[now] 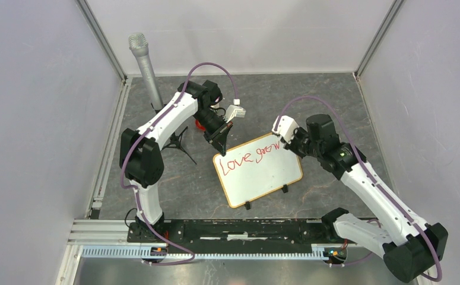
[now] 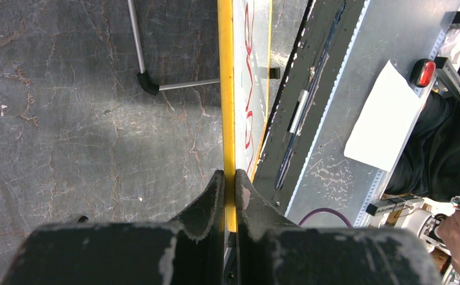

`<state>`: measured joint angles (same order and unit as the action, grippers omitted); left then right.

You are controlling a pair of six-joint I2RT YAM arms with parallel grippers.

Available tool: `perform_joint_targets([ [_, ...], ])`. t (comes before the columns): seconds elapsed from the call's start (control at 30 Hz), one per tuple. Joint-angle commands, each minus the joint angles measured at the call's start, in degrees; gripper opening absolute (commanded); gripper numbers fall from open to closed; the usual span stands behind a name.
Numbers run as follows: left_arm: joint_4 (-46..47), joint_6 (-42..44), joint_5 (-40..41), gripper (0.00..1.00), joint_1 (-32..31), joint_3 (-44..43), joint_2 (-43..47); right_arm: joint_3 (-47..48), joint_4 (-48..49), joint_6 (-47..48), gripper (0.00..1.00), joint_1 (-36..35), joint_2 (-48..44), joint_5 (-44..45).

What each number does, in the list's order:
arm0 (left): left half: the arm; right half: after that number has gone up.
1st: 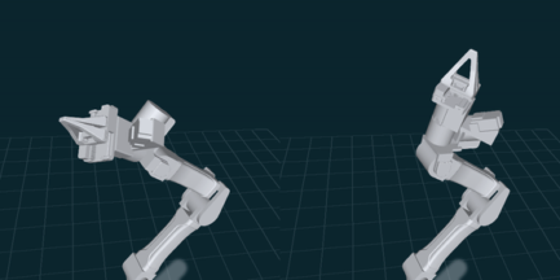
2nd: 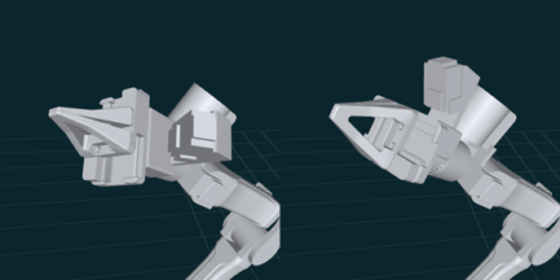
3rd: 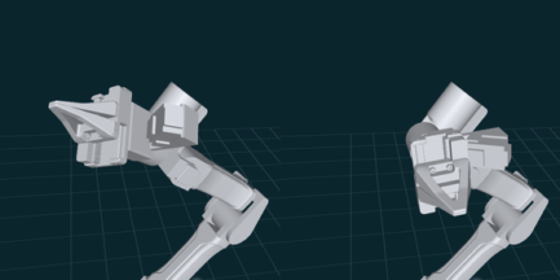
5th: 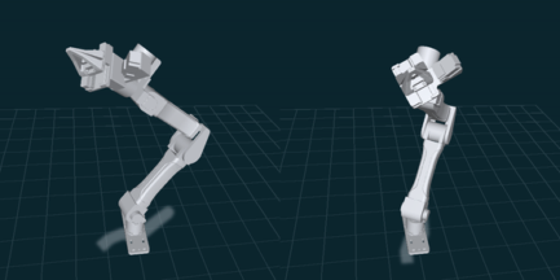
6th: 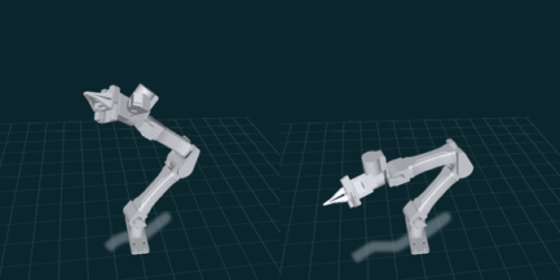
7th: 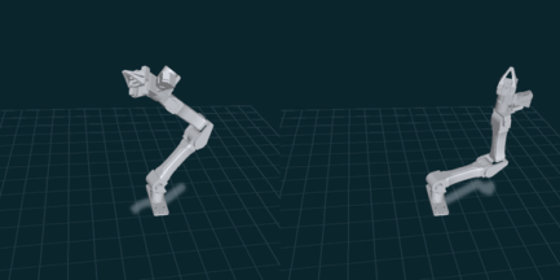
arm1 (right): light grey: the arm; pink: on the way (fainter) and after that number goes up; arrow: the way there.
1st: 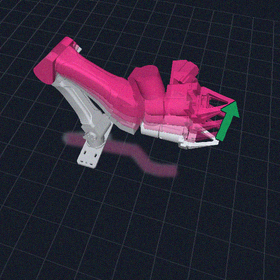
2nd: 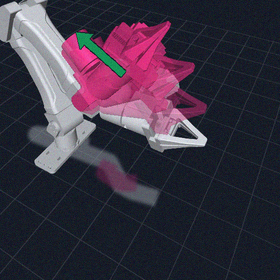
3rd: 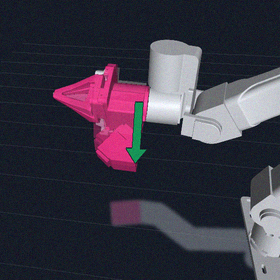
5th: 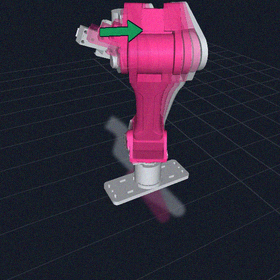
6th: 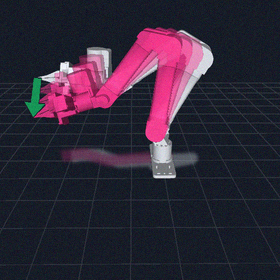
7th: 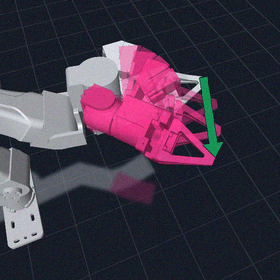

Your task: Write a sentence on the whiteboard

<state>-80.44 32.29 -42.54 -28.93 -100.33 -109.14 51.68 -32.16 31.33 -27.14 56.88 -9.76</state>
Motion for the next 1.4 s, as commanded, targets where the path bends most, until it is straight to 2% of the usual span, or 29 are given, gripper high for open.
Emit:
perform_joint_targets([
  [0.0,-1.56,3.04,-1.75,0.02,-0.52,-1.20,-0.62,2.84,1.48,0.04,0.00,0.41,0.06,0.54],
  [0.33,-1.67,3.01,-2.20,0.03,-0.55,-1.79,-0.63,1.64,-2.60,0.48,0.00,0.71,-3.59,0.66],
  [0.6,-1.87,3.38,-2.28,0.02,-0.54,-1.53,-0.37,1.35,0.29,-0.22,0.00,1.49,-2.44,3.29],
  [1.03,-1.84,3.44,-2.28,0.03,-0.54,-1.27,-0.09,2.23,2.71,-0.48,0.00,1.56,0.32,0.92],
  [1.37,-1.89,3.55,-2.19,0.03,-0.52,-1.17,-0.28,1.12,-0.19,0.69,0.00,1.52,0.64,-2.49],
])
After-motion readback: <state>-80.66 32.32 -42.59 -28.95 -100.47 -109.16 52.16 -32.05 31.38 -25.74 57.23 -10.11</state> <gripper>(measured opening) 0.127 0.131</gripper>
